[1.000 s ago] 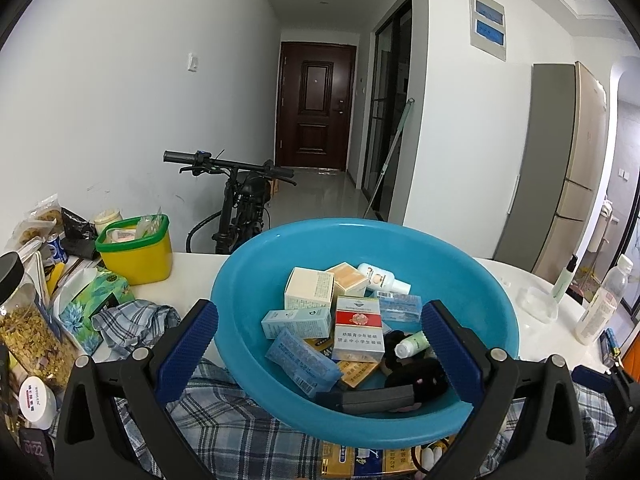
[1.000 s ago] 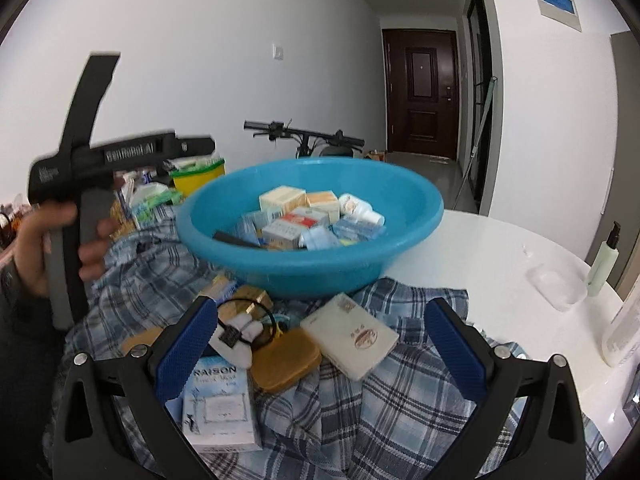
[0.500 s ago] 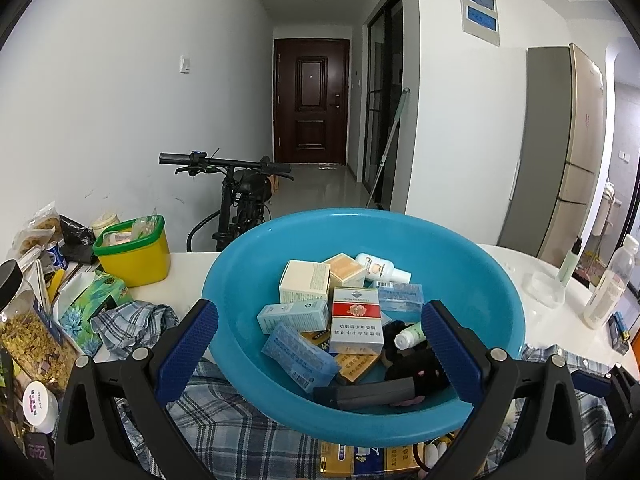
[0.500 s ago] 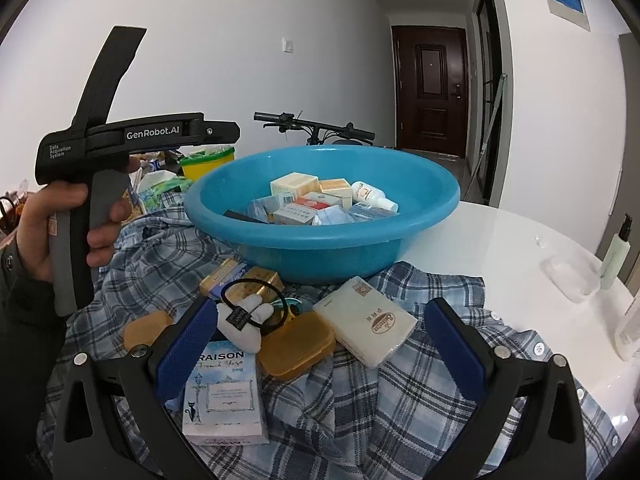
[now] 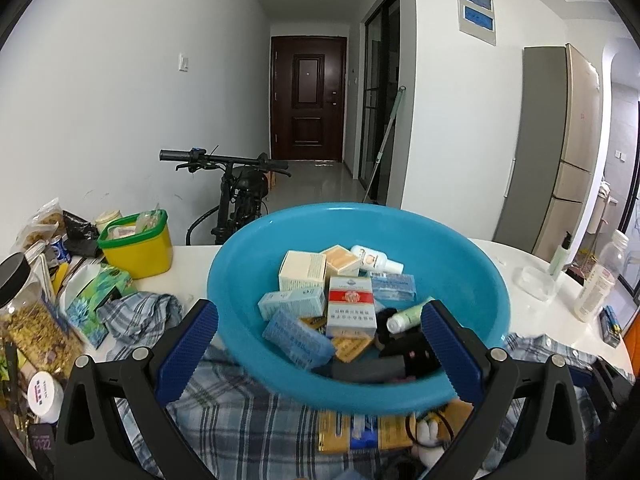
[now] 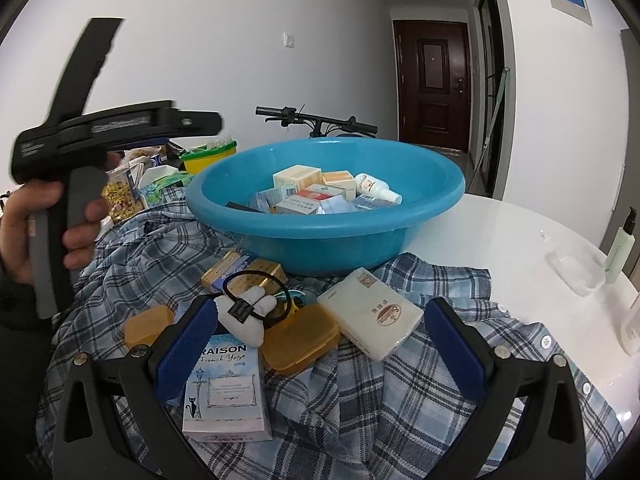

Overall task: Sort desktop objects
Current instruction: 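Move both grippers back from the basin toward the items on the shirt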

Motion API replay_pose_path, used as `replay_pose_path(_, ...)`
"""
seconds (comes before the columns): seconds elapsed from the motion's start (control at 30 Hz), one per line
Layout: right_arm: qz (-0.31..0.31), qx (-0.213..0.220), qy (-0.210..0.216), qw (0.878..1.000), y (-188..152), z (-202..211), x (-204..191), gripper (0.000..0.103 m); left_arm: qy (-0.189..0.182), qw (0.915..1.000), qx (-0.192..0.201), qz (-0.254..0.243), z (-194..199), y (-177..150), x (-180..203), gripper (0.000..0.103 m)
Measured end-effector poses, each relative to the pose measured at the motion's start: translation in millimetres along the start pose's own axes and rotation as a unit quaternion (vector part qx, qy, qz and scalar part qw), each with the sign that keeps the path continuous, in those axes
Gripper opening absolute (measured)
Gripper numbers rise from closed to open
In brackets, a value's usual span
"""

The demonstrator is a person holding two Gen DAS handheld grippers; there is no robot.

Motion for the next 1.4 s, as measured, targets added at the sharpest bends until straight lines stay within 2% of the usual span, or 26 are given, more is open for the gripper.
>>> replay_pose_path(0.27, -0.002, -0.006, 0.011, 1.0, -1.9, -3.4, -2.1, 0.103, 0.0, 0.9999, 0.004, -0.013, 39.5, -28.2, -3.3, 0.103)
replay_pose_path(0.43, 0.001, -0.008, 0.01, 1.0, -2.1, -4.0, -4.1, 0.103, -0.005, 0.9997, -0.011, -0.023, 52.6, -51.3, -1.2, 0.103)
replay_pose_path(0.63, -0.001, -0.015, 0.003, 1.0, -4.1, -6.6, -2.6, 0.103, 0.014, 0.9995, -0.01, -0.027, 44.5, -78.9, -0.8, 0.103)
replay_pose_path(0.8, -0.007, -0.037, 0.011, 0.999, -9.2, -15.8, -2.6, 0.103, -0.003, 0.9994, -0.029, -0.016, 31.3, -94.6, -6.2, 0.103)
replay_pose_path(0.9, 0.006, -0.037, 0.02, 0.999, -10.2, -17.3, -9.7, 0.103, -0.002, 0.9991, -0.041, -0.012, 27.8, -101.1, -8.5, 0.103)
replay_pose_path(1.07, 0.036, -0.036, 0.038, 0.998, -10.7, -22.1, -24.6, 0.103, 0.005, 0.9992, -0.036, -0.017, 29.3, -102.9, -8.4, 0.103)
replay_pose_path(1.13, 0.056, -0.049, 0.042, 0.996, -8.4, -29.2, -31.0, 0.099, 0.006, 0.9991, -0.039, -0.014, 28.5, -103.2, -10.1, 0.103)
replay_pose_path(1.2, 0.07, -0.088, 0.035, 0.993, -7.6, -43.3, -34.1, 0.073, 0.003, 0.999, -0.043, -0.008, 27.7, -103.5, -12.7, 0.103)
replay_pose_path(1.27, 0.064, -0.106, 0.059, 0.991, -7.3, -54.7, -34.1, 0.068, 0.0, 0.9989, -0.046, -0.002, 27.6, -104.2, -15.4, 0.103)
replay_pose_path(1.4, 0.064, -0.117, 0.072, 0.988, -9.0, -64.0, -36.2, 0.067, 0.0, 0.9988, -0.05, 0.003, 26.7, -104.9, -18.5, 0.103)
Point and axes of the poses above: each gripper's, at about its wrist camera, not at the fingertips, and z roughly against the way its jaws point, x to its right, y to its top, the point moved 3 cm from there along -z, roughly the way its jaws point, and after that the axes turned 7 degrees about z, right-handed, at the moved point
